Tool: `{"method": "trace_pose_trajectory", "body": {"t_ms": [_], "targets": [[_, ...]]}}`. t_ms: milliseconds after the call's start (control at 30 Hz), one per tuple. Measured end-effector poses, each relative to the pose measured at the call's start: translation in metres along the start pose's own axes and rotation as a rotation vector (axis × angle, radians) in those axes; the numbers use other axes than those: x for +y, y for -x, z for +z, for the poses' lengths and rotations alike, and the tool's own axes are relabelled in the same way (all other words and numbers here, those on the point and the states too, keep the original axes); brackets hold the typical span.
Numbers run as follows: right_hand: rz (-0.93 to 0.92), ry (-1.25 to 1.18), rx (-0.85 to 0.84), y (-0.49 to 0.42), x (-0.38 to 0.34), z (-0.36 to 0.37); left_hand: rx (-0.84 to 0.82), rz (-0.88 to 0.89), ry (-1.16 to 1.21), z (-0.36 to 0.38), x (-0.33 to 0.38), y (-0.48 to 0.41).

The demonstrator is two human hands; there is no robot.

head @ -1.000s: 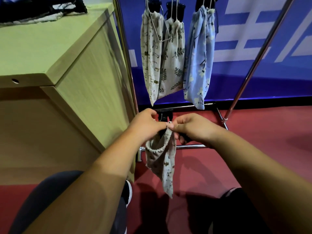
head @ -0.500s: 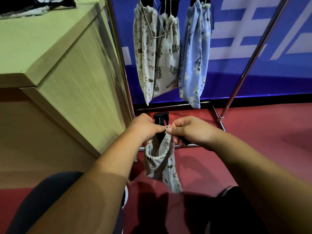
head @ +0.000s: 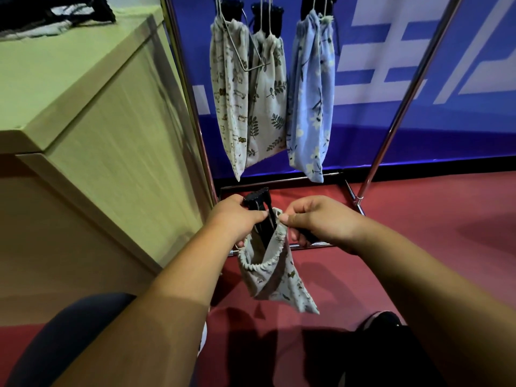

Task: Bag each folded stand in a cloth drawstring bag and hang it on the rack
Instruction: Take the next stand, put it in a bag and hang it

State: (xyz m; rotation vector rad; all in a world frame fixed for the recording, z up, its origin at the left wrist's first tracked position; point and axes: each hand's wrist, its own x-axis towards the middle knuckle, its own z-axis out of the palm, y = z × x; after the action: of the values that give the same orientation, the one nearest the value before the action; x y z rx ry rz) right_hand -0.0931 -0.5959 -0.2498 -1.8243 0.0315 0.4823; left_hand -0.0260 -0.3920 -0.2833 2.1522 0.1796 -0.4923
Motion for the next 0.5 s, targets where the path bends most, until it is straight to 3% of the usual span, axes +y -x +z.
{"method": "trace_pose_trajectory", "body": {"t_ms": [300,500], "targets": [[0.03,-0.011,0.074,0.004,0.001,-0.005,-0.051,-0.003,-0.025,-0.002,0.011,0.017],[0.086,-0.05,0.188,0.001,0.0,-0.013,-0.081,-0.072,0.12,-0.01,0.02,0.028]]}}
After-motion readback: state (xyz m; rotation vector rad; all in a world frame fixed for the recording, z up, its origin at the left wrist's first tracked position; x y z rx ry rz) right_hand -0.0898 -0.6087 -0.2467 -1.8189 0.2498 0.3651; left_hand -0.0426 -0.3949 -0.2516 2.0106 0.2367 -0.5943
